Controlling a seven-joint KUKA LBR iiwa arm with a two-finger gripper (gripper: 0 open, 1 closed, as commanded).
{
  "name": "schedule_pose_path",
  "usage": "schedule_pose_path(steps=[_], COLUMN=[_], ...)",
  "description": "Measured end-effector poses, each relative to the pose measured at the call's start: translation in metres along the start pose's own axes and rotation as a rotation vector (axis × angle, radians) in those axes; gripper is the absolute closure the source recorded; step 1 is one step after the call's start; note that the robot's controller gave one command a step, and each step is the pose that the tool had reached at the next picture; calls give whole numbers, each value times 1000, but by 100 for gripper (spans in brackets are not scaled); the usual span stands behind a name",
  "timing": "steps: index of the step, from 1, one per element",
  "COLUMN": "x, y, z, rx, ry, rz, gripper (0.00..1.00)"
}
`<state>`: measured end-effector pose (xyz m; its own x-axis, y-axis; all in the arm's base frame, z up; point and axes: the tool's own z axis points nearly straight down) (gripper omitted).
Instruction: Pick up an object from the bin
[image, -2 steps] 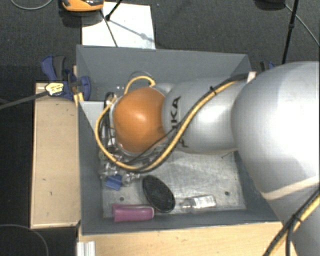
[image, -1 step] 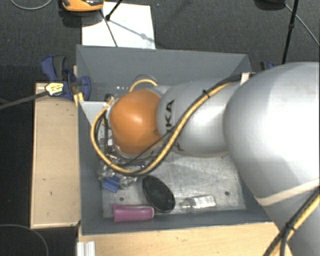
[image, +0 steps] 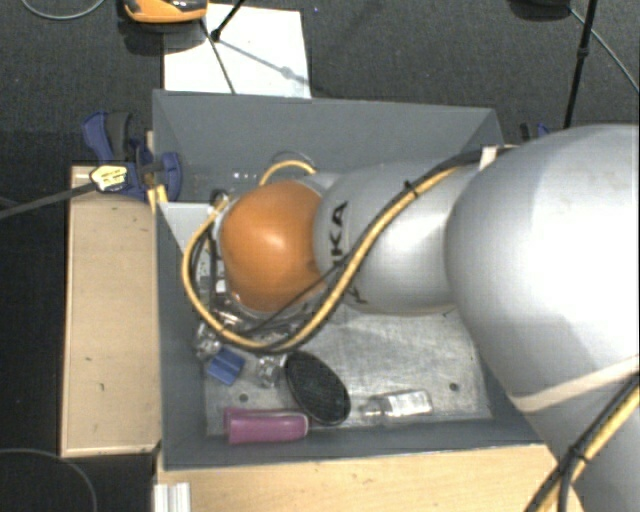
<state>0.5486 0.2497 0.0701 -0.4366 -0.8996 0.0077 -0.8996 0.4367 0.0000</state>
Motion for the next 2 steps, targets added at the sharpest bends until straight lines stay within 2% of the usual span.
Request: schedule_pose_path(steps=[1, 2], x=[10, 9], y=[-4, -4], z=[-1, -2], rx=[4, 4], ry=[-10, -12], rz=[-482, -476], gripper=[0, 100])
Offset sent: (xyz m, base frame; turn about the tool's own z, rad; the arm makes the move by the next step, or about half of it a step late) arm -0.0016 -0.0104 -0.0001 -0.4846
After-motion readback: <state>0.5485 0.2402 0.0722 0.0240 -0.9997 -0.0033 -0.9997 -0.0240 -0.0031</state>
